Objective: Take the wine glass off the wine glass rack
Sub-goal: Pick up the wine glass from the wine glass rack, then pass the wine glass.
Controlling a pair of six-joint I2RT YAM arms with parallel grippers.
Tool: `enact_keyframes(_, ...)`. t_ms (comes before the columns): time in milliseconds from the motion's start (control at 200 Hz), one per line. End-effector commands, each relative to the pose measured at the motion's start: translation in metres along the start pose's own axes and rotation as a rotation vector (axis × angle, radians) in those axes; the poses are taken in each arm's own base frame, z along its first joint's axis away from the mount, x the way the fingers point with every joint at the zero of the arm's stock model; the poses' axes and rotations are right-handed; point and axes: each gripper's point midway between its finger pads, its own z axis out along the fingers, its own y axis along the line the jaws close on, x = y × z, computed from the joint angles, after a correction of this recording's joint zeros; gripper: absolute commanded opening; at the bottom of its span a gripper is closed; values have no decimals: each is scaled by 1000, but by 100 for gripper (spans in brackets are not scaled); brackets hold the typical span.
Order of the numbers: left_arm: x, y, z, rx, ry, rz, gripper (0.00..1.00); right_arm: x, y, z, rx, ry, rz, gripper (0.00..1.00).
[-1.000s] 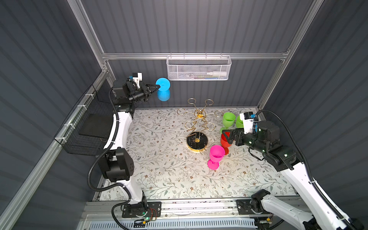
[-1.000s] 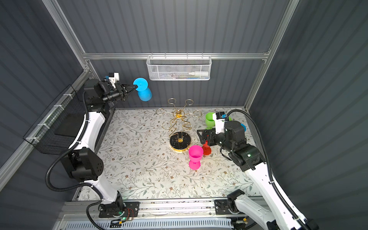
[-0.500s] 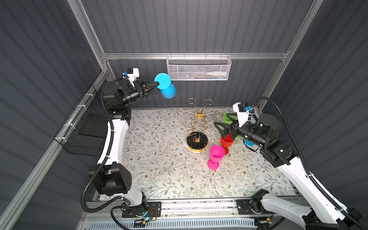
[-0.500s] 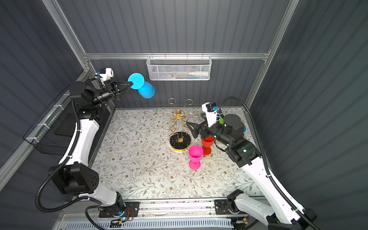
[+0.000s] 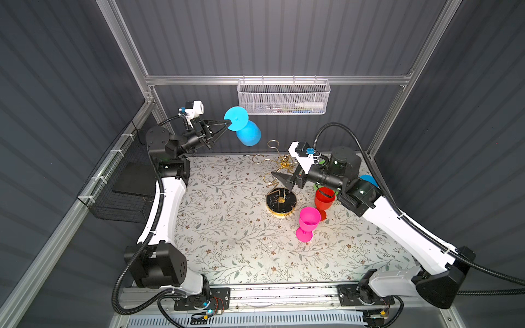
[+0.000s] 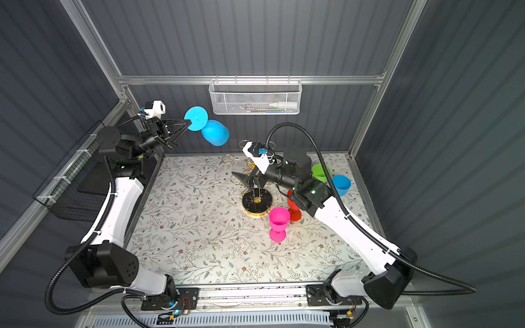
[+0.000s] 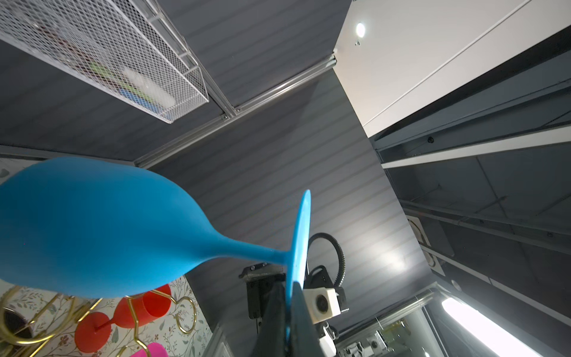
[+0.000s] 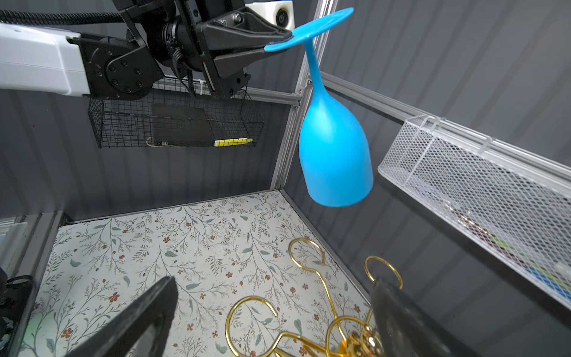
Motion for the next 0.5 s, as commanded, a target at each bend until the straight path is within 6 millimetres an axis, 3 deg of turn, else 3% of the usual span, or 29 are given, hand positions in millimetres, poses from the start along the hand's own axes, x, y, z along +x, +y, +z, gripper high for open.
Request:
enact_keyframes(0, 23, -23, 10, 31, 68, 29, 0, -27, 1, 4, -27, -81, -112, 99)
enact_keyframes(140, 34, -25, 21, 31, 111, 25, 0, -26, -3, 13, -20, -90, -124, 99)
enact_keyframes(495, 55, -22, 23, 29, 173, 13, 0, -19, -27, 19, 94, -76, -151, 99)
